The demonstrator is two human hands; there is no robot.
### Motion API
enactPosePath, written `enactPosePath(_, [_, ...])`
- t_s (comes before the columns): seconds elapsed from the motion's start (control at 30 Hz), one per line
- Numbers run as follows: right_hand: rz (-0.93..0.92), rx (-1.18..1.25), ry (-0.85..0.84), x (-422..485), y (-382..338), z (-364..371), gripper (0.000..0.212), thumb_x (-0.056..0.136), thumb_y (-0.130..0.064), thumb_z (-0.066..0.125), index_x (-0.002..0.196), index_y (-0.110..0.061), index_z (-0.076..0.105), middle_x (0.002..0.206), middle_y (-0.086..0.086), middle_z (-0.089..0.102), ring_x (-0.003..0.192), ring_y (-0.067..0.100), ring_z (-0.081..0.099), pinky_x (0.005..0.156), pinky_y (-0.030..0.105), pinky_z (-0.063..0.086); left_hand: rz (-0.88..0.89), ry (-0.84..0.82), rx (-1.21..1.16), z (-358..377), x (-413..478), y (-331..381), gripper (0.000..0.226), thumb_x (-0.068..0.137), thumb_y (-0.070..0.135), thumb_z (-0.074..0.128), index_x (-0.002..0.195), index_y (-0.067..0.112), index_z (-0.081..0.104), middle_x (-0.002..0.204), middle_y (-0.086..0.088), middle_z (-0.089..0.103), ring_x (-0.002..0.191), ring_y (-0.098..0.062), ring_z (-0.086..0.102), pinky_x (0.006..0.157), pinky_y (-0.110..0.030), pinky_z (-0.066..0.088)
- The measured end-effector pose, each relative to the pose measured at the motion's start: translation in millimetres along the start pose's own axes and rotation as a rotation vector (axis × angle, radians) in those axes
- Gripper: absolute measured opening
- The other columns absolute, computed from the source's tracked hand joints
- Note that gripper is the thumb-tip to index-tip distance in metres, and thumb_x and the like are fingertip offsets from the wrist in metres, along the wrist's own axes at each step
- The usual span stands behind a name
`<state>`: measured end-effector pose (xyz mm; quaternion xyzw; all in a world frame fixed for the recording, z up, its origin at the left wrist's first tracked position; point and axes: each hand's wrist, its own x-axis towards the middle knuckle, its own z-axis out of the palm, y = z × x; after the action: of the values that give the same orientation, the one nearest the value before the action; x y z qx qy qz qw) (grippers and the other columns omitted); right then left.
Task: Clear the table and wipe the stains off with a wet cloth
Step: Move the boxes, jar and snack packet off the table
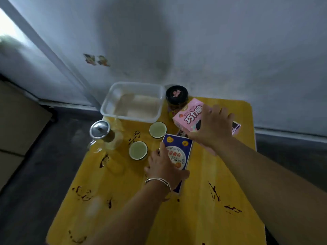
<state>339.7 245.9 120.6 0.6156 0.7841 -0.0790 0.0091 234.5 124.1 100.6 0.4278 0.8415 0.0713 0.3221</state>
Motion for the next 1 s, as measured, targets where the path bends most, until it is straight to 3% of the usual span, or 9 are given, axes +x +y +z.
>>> enactPosePath(0.2, [-0.076, 0.094, -0.021, -60, -108, -41, 0.091, 0.063, -0.069, 0.064, 0.128, -0.014, 0.032, 0.124, 0.013, 0.040, 0.114, 0.032, 0.039, 0.094, 0.045, 0.032, -0.151, 0.127, -0.060, -76, -58, -87, 0.111, 0.062, 0.049, 0.074, 0.143, 0.024, 0.003, 0.142, -0.005, 0.025, 0.132, -0.025, 0.025, 0.107, -0.048, 0.024])
enactPosePath(0.4, [-0.178, 0.143, -0.063, -157, -232, -74, 0.095, 0.068, -0.071, 0.060, 0.139, -0.020, 0.022, 0.140, 0.014, 0.029, 0.126, 0.034, 0.031, 0.100, 0.047, 0.031, -0.240, 0.264, -0.125, -154, -139, -187, 0.110, 0.065, 0.052, 0.072, 0.143, 0.022, 0.001, 0.142, -0.009, 0.022, 0.133, -0.028, 0.023, 0.108, -0.049, 0.023])
enactPosePath(0.73, [-0.330, 0.202, -0.096, -388, -454, -100, 0.095, 0.072, -0.076, 0.050, 0.144, -0.021, 0.021, 0.139, 0.013, 0.033, 0.128, 0.034, 0.031, 0.101, 0.049, 0.031, -0.367, 0.440, -0.320, -276, -327, -425, 0.105, 0.066, 0.052, 0.072, 0.143, 0.022, 0.008, 0.141, -0.010, 0.024, 0.130, -0.029, 0.025, 0.107, -0.051, 0.029])
enactPosePath(1.0, [-0.439, 0.289, -0.193, -479, -592, -122, 0.088, 0.072, -0.073, 0.054, 0.140, -0.024, 0.025, 0.134, 0.013, 0.037, 0.122, 0.034, 0.036, 0.098, 0.049, 0.039, -0.508, 0.587, -0.507, -354, -406, -560, 0.122, 0.032, 0.072, 0.063, 0.136, 0.027, 0.018, 0.126, -0.008, 0.044, 0.115, -0.028, 0.046, 0.095, -0.049, 0.044])
